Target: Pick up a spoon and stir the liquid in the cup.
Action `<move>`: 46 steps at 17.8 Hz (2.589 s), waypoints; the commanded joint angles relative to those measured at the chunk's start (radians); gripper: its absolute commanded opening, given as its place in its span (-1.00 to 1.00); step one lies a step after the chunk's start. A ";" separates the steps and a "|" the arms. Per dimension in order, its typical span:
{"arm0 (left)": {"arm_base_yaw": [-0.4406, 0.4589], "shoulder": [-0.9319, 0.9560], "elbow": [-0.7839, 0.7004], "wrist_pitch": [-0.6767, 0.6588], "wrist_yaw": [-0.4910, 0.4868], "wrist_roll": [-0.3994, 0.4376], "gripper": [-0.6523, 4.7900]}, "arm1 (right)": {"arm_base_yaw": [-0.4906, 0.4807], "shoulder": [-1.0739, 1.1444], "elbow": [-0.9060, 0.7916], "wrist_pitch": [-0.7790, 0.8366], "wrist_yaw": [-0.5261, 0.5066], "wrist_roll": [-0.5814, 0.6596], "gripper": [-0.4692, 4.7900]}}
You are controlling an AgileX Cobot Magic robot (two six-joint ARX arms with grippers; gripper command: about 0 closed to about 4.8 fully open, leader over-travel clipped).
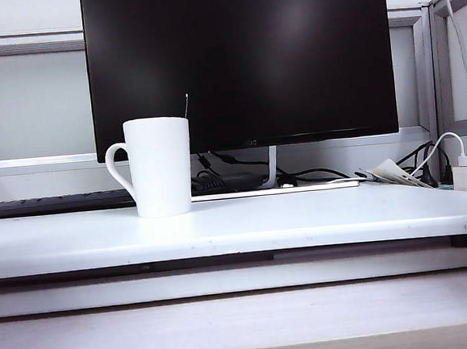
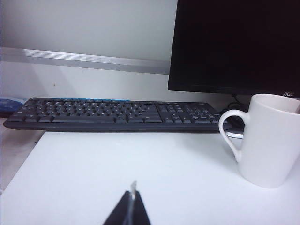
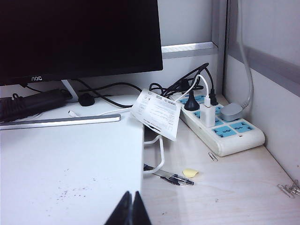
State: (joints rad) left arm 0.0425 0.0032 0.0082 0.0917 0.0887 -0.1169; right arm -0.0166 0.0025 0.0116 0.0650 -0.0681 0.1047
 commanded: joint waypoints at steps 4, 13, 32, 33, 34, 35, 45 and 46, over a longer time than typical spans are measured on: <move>0.002 0.000 0.001 0.007 0.002 0.005 -0.78 | 0.000 0.000 -0.008 0.021 -0.001 0.000 -0.84; 0.001 0.014 0.115 0.244 0.289 -0.470 -0.78 | 0.001 0.000 -0.007 0.184 -0.190 0.351 -0.84; -0.270 1.071 0.766 -0.171 0.185 0.013 -0.78 | 0.029 0.416 0.393 0.045 -0.359 0.173 -0.84; -0.275 1.071 0.766 -0.169 0.163 0.013 -0.78 | 0.061 0.518 0.458 0.044 -0.385 0.145 -0.84; -0.273 1.071 0.766 -0.169 0.153 0.012 -0.78 | 0.144 0.676 0.560 0.050 -0.391 0.093 -0.84; -0.273 1.071 0.766 -0.169 0.158 0.012 -0.78 | 0.227 0.802 0.647 0.055 -0.369 0.034 -0.84; -0.273 1.070 0.766 -0.105 0.158 0.005 -0.78 | 0.541 1.728 1.409 -0.063 -0.428 -0.035 0.91; -0.273 1.070 0.766 -0.100 0.158 0.005 -0.78 | 0.557 1.755 1.424 -0.061 -0.423 -0.051 0.91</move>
State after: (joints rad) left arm -0.2310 1.0756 0.7704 -0.0319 0.2455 -0.1089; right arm 0.5259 1.7462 1.4204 0.0010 -0.4870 0.0723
